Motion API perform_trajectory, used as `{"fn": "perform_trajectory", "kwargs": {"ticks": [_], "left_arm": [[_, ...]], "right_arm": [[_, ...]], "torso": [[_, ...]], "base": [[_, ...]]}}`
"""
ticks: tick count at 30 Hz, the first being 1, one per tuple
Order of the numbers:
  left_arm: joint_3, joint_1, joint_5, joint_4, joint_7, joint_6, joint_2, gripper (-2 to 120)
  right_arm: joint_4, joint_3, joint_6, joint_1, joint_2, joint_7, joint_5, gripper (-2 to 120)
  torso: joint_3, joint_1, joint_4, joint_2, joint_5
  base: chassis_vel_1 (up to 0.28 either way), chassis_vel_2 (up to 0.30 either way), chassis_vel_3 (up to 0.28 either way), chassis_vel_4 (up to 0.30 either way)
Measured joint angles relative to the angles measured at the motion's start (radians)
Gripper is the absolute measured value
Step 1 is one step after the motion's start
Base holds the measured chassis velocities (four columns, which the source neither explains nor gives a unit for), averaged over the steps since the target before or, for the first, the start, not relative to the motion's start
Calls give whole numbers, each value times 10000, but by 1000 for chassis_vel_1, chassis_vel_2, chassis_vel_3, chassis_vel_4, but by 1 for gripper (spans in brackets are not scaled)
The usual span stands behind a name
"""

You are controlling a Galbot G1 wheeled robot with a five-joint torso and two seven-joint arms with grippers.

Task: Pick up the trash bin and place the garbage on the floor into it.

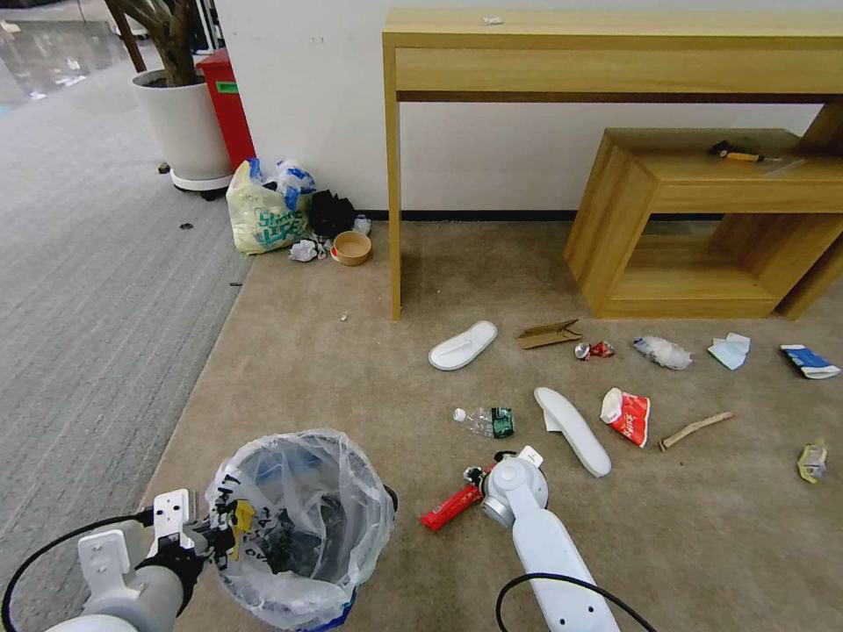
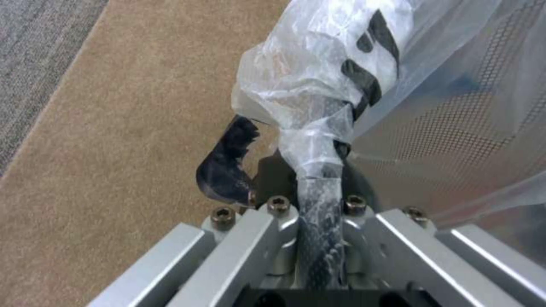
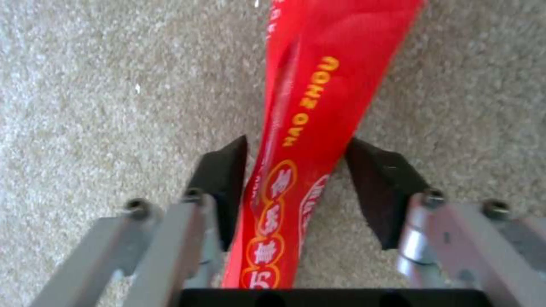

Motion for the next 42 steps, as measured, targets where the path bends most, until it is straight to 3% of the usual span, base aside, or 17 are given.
{"fn": "perform_trajectory", "kwargs": {"ticks": [8, 13, 18, 23, 26, 36, 38, 42], "left_arm": [[5, -2, -5, -9, 12, -18, 24, 0], [6, -25, -12, -18, 20, -20, 78, 0], [8, -43, -48, -82, 21, -21, 123, 0], [12, -45, -49, -81, 21, -21, 125, 0], [53, -53, -39, -56, 19, 1, 176, 0], [157, -244, -41, 254, 4, 119, 494, 0], [245, -460, -122, 428, 4, 201, 643, 0], [390, -716, -345, 575, -22, 215, 837, 0]], "right_arm": [[59, 28, 123, -96, -83, -45, -243, 16], [636, -123, 358, -407, -403, -641, -1272, 0], [1856, -375, 426, -887, -1055, -1312, -2242, 0], [2720, -411, 773, -1037, -1562, -2726, -4035, 0], [4121, -479, 986, -972, -2265, -4231, -4663, 0], [6005, -887, 1443, -207, -3808, -6628, -4514, 0], [6301, -1227, 1526, 333, -4286, -7540, -4297, 0], [6686, -2053, 1531, 1355, -4711, -8040, -3531, 0]], "torso": [[0, 0, 0, 0, 1], [0, 0, -1, 0, 0], [0, 0, 0, 0, 1], [0, 0, 0, 0, 2], [0, -1, 1, 0, 2], [1, 0, 1, 0, 0], [1, 0, -1, 0, 0], [1, 0, 0, 0, 1]], "base": [[0, 0, 0, 0], [0, 0, 0, 0], [0, 0, 0, 0], [0, 0, 0, 0], [0, 0, 0, 0], [0, 0, 0, 0], [0, 0, 0, 0], [0, 0, 0, 0]]}}
